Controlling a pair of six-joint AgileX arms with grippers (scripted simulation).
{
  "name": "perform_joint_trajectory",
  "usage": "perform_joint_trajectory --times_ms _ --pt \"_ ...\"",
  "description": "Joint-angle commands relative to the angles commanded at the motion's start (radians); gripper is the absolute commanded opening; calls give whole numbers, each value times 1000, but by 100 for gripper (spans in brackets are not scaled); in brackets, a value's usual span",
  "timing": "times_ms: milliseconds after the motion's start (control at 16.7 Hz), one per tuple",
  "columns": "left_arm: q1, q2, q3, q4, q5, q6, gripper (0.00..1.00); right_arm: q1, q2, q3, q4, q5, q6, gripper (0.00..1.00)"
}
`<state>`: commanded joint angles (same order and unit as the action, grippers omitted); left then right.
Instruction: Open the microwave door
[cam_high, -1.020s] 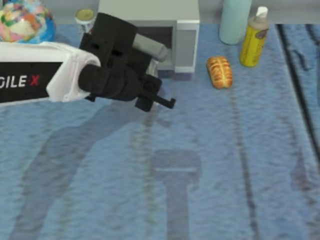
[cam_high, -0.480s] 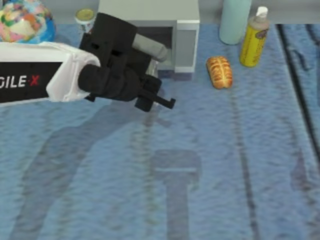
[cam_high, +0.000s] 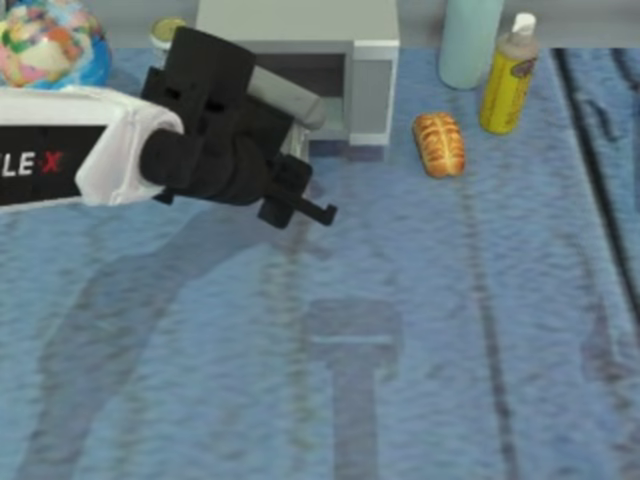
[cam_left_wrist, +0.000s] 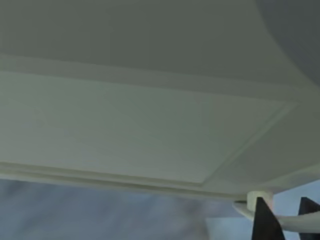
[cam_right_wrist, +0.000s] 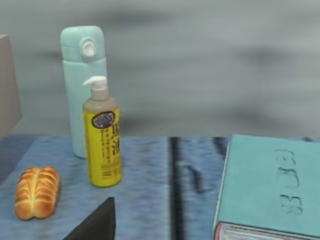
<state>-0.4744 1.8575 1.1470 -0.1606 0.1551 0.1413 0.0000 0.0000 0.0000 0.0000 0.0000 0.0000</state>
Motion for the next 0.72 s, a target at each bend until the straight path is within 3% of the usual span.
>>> perform_joint_trajectory --times_ms 720 --pt "1 -1 -1 0 2 3 0 0 0 0 0 0 0 100"
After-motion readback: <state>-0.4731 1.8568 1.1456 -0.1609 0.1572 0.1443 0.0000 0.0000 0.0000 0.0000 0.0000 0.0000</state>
